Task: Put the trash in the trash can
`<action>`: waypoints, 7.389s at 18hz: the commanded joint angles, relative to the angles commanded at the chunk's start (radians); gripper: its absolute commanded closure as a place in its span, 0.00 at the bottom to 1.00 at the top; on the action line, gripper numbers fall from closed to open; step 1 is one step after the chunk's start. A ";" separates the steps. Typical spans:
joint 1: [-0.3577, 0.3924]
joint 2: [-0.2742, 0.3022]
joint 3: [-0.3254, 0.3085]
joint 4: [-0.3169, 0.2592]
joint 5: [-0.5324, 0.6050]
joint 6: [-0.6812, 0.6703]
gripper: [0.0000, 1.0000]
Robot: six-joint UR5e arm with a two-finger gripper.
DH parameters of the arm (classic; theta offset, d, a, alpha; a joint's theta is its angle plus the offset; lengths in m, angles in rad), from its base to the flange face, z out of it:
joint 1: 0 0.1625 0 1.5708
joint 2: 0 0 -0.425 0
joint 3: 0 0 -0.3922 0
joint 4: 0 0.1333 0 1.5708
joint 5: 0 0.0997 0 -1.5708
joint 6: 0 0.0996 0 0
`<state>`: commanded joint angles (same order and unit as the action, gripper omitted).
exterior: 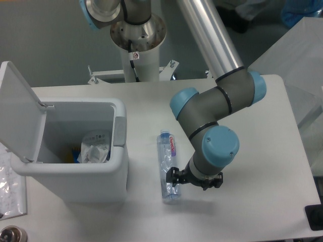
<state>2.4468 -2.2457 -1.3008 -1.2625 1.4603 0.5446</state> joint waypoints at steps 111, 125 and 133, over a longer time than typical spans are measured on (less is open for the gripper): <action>0.247 0.347 -0.196 0.397 -0.801 0.214 0.00; 0.279 0.186 -0.124 0.388 -0.083 0.439 0.00; 0.205 0.141 -0.077 0.362 0.175 0.448 0.00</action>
<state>2.6523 -2.1046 -1.3777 -0.9004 1.6352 0.9925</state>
